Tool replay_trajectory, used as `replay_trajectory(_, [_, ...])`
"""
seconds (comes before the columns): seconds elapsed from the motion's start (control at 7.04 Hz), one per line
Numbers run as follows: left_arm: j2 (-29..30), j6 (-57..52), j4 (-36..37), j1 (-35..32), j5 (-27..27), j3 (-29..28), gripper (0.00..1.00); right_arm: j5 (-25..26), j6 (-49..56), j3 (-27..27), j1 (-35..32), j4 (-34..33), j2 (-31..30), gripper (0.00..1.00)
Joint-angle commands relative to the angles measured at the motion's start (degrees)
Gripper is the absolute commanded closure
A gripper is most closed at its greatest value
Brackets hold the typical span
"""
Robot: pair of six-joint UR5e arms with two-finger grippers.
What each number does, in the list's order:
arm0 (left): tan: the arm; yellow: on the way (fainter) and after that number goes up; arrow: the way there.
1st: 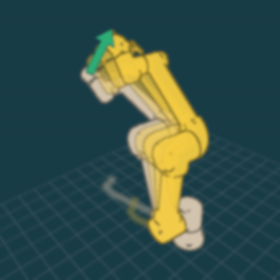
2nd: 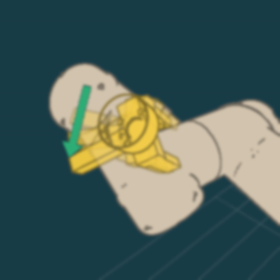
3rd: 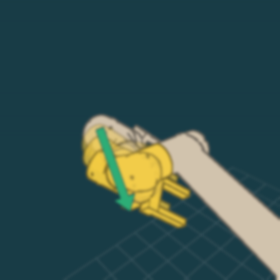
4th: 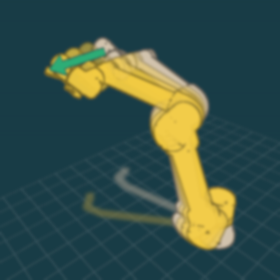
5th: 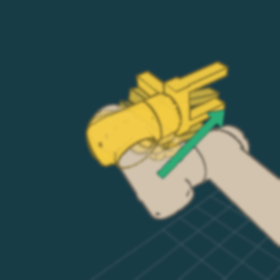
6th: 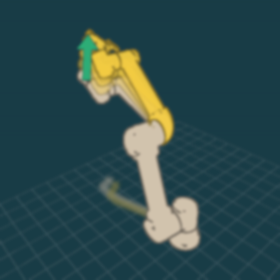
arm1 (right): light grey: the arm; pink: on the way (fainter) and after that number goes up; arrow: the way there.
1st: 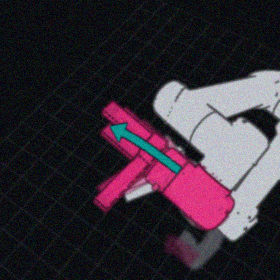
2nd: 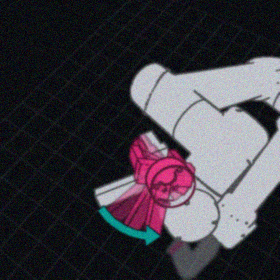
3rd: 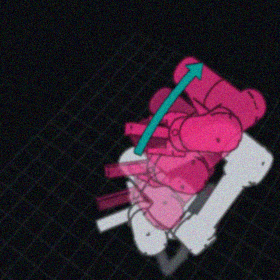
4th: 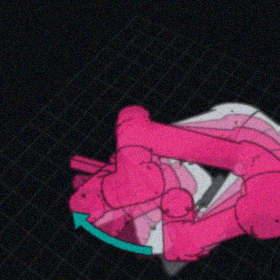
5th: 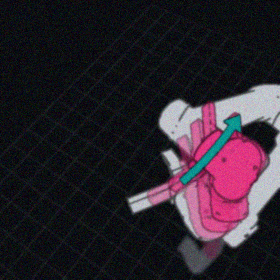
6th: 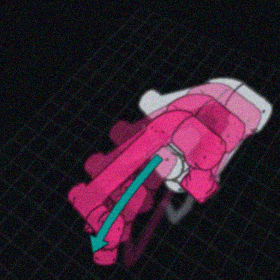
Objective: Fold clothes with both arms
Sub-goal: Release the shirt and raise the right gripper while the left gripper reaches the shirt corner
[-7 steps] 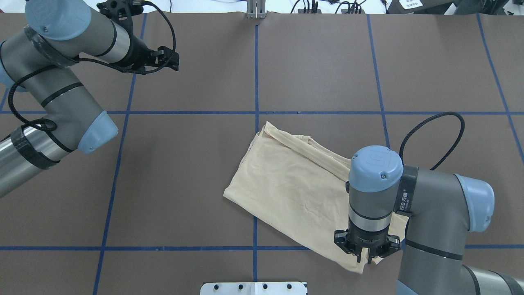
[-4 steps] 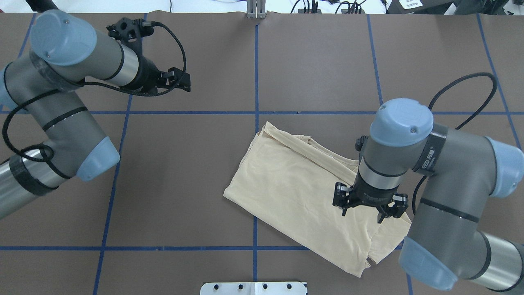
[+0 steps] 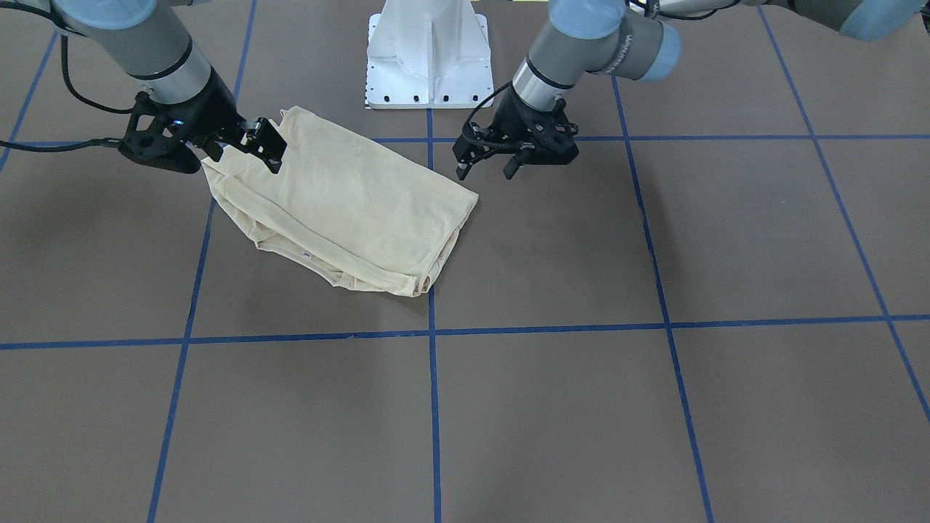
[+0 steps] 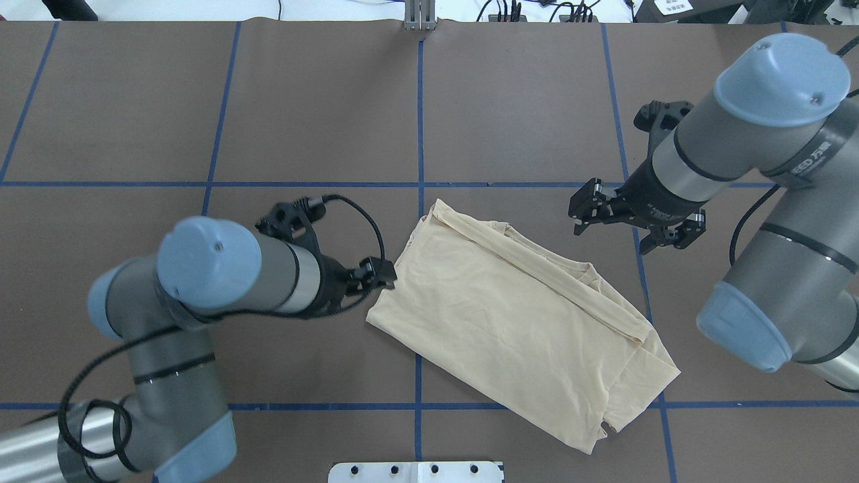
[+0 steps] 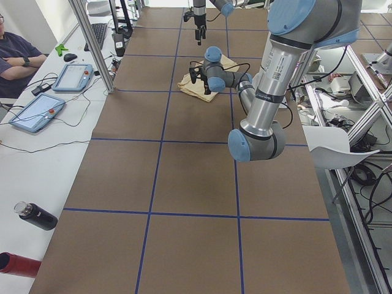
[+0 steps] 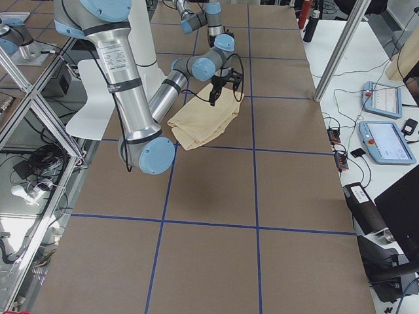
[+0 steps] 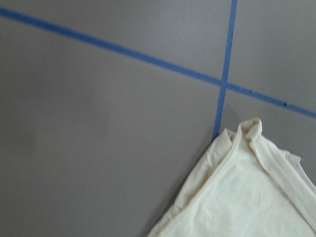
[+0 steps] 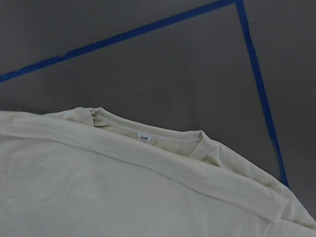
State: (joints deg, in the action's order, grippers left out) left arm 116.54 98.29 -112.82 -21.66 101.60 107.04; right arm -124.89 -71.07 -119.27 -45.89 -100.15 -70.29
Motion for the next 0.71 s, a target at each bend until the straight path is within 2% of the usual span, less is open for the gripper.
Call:
replay_trajectory(0.0, [-0.4,4.4,0.1,7.7,-5.8,-0.9,0.01,-0.1,12.6,2.7,-5.0,1.4,0.0,0.00])
replay_trajectory(0.28, [0.3,3.3,0.1,7.2,-6.1,-4.5,0.02,-0.7,18.0,5.3,-7.1,1.4,0.2,0.00])
replay_trajectory(0.43, [0.6,0.5,0.1,5.0,-6.1,-4.6,0.02,-3.6,18.8,8.0,-8.4,1.7,0.5,0.00])
replay_trajectory(0.57, [0.8,-1.1,0.1,3.5,-6.0,-4.7,0.02,-3.7,20.3,9.1,-9.1,5.5,-0.1,0.00])
